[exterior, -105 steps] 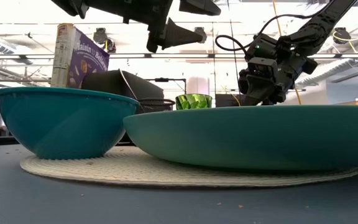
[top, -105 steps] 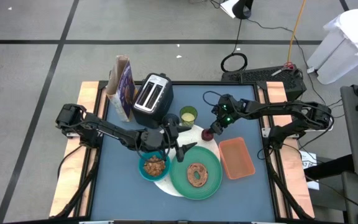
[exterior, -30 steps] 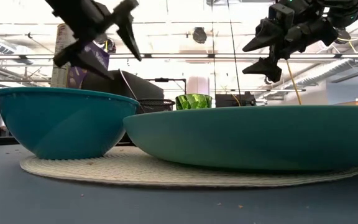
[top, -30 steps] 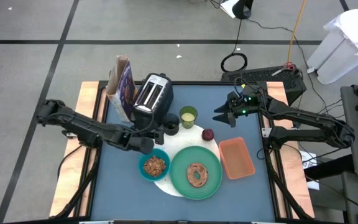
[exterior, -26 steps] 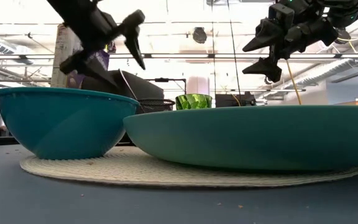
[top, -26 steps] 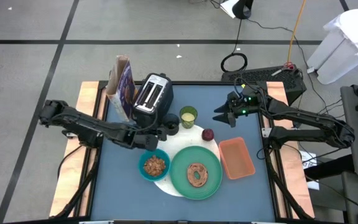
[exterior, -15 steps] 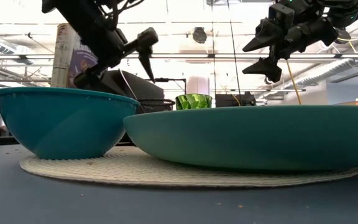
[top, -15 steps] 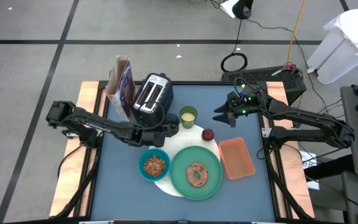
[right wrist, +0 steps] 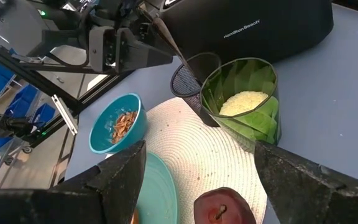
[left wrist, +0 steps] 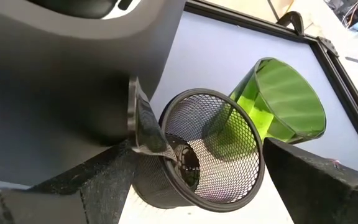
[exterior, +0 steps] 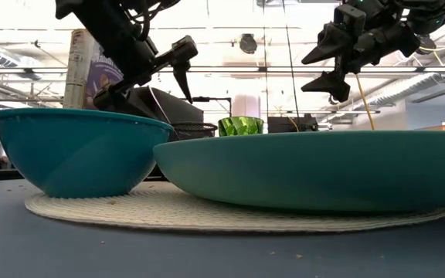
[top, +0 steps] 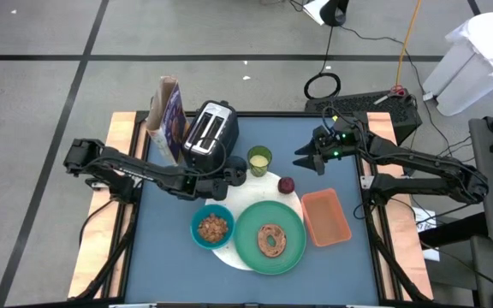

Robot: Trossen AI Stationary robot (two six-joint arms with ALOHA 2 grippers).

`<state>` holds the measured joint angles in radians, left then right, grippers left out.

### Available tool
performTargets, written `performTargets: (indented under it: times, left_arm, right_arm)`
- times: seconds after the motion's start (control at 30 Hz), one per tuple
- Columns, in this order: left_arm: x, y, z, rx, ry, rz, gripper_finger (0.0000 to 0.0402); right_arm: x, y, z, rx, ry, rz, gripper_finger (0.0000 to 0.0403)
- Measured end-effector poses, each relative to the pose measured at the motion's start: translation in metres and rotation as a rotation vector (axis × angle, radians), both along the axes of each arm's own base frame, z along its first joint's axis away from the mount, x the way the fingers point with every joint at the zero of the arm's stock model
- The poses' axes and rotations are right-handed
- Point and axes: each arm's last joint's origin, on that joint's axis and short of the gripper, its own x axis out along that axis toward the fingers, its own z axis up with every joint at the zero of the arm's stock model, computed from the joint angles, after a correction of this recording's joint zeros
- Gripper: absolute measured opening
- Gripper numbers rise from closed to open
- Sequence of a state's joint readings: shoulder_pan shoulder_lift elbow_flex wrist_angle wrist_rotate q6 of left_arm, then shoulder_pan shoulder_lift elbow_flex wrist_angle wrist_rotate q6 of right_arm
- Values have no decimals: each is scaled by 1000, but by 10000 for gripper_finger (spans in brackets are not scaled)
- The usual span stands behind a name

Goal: Arrange a breakfast setting
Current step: Move the black spoon to the middle left of the table

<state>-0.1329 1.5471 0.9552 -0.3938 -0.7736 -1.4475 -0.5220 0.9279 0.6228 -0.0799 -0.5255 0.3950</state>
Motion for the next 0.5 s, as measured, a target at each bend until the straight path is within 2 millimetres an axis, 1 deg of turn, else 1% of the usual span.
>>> performTargets:
  times: [0.07, 0.13, 0.37, 0.5]
  left_arm:
    - [0, 0, 0, 1, -2, 3, 349]
    - [0, 0, 0, 5, -2, 5, 336]
    - [0, 1, 0, 11, -6, 13, 265]
    - [0, 1, 0, 10, -6, 13, 231]
  right_arm:
    - [0, 0, 0, 0, 0, 0, 290]
    - [0, 0, 0, 0, 0, 0, 290]
    - [0, 0, 0, 0, 0, 0, 290]
    - [0, 0, 0, 0, 0, 0, 290]
